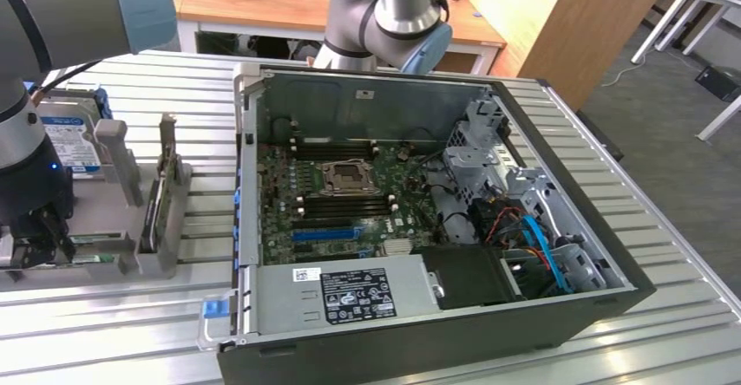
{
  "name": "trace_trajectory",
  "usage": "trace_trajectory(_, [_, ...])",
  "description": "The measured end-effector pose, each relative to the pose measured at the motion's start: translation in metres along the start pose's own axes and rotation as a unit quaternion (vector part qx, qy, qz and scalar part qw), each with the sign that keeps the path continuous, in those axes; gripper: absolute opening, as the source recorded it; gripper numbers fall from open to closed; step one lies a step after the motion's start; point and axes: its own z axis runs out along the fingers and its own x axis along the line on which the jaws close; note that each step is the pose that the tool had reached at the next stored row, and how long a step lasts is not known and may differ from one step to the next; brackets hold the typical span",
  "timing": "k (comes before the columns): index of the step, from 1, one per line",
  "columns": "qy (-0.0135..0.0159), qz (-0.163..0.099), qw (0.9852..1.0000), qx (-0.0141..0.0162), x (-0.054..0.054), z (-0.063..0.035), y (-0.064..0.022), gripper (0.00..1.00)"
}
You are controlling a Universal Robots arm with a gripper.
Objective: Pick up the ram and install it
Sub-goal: 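Pick up the ram and move it above insertion slot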
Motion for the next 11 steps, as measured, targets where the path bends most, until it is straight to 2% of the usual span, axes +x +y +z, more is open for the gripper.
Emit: trace_trajectory(11, [-0.0011, 0.000, 1.0000, 0.0013, -0.0008, 0.0000, 0.0000, 0.12])
